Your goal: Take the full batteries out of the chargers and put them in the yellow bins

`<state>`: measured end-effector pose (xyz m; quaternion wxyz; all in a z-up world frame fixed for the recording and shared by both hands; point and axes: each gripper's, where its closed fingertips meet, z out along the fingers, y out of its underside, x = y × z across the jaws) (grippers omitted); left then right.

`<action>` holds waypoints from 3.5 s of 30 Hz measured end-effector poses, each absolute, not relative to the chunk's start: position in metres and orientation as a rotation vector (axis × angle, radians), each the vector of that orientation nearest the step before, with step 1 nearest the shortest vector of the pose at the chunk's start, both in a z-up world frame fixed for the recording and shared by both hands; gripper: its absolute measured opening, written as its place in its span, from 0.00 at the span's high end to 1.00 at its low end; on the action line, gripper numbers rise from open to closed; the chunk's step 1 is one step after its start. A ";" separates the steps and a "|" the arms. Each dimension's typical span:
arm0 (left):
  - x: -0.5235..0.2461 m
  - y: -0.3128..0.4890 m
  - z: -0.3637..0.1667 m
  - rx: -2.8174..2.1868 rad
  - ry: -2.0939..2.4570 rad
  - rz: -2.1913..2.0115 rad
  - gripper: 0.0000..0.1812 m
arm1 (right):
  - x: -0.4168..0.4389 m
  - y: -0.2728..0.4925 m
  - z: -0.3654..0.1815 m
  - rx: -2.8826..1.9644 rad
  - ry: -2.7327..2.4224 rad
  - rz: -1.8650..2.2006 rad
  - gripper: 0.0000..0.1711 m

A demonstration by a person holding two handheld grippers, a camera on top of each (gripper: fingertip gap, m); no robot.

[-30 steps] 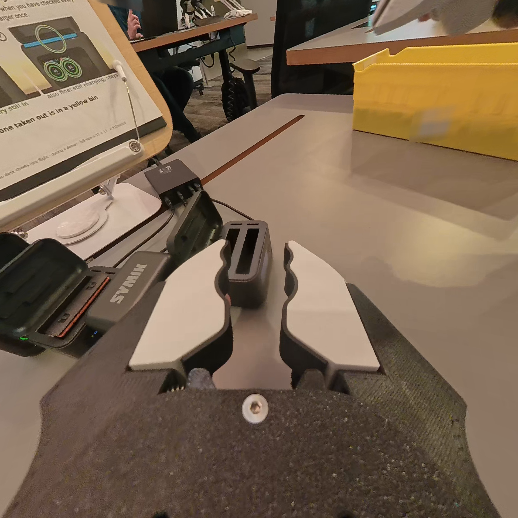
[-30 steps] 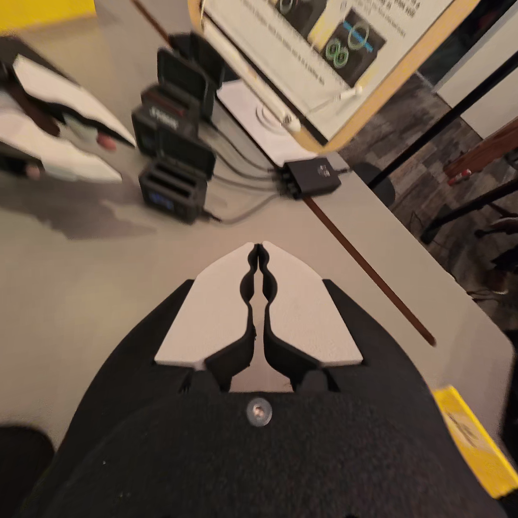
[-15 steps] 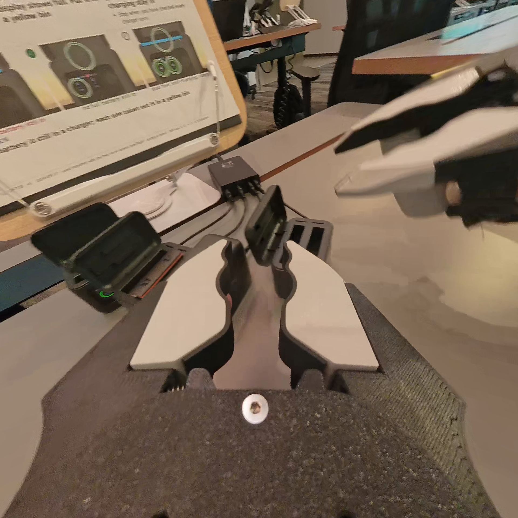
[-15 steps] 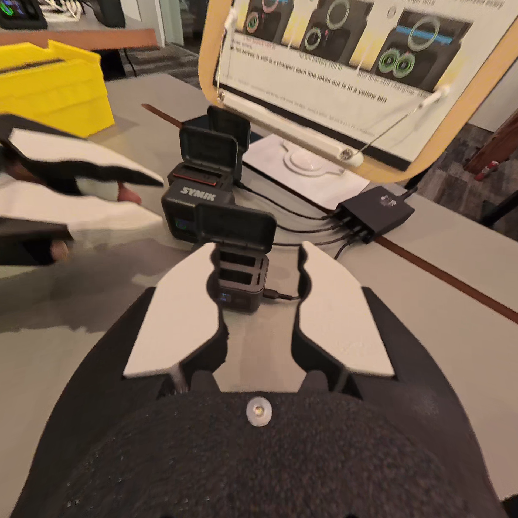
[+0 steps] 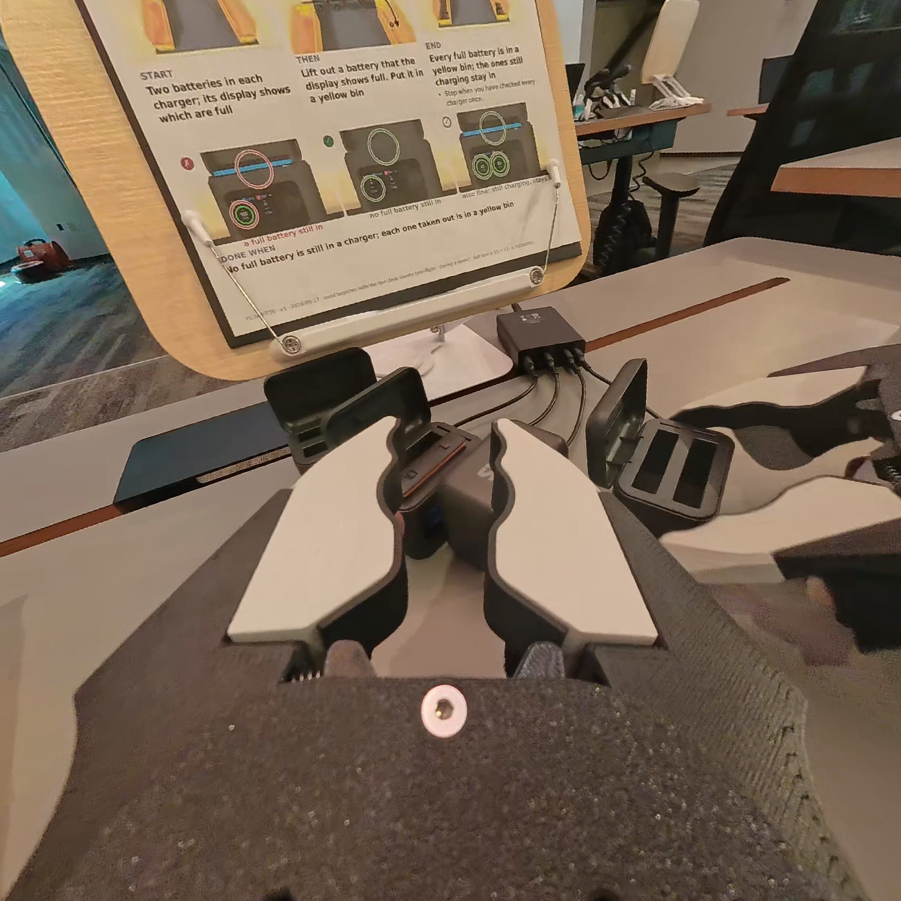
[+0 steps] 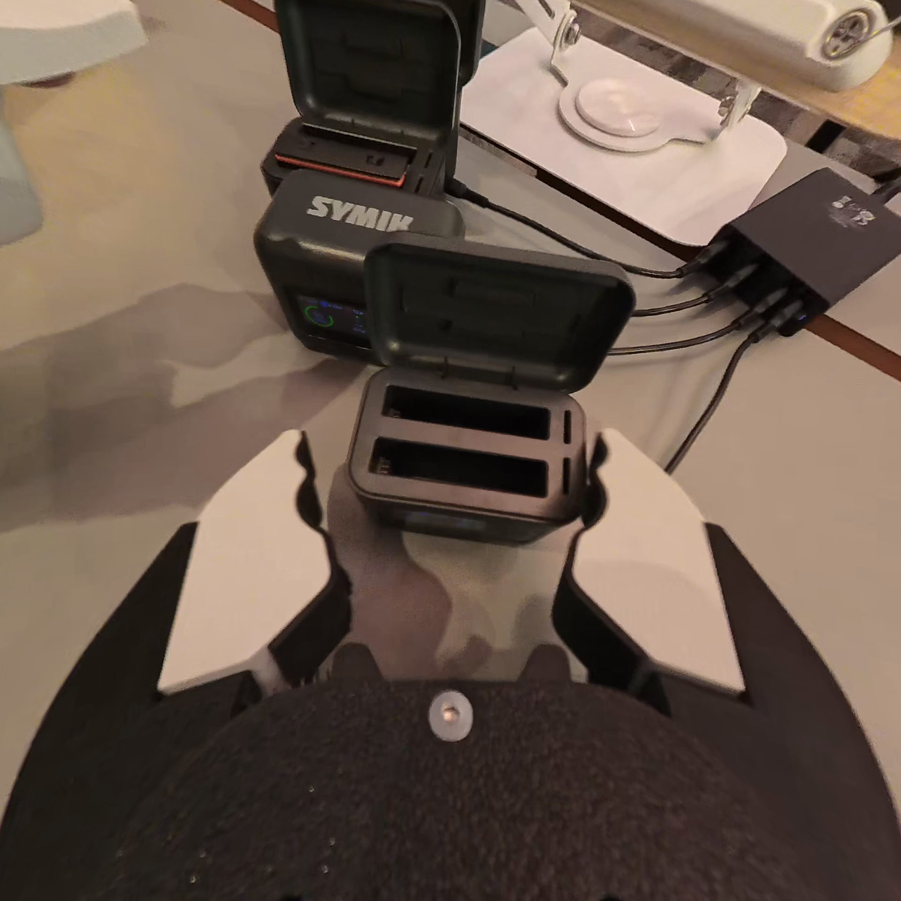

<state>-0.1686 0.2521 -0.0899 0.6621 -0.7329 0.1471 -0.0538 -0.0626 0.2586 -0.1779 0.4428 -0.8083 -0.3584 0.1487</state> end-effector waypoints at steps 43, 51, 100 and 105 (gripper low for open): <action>-0.218 0.261 -0.093 -1.663 0.152 -0.014 0.85 | -0.147 0.293 -0.174 -2.012 -0.800 0.297 0.46; -0.209 0.262 -0.097 -1.675 0.192 -0.026 0.85 | -0.125 0.297 -0.175 -2.057 -0.780 0.273 0.47; -0.149 0.305 -0.188 -2.126 0.460 -0.108 0.71 | 0.056 0.244 -0.088 -1.752 -0.561 0.559 0.48; -0.124 0.311 -0.189 -2.108 0.549 -0.115 0.70 | 0.059 0.246 -0.089 -1.749 -0.550 0.559 0.49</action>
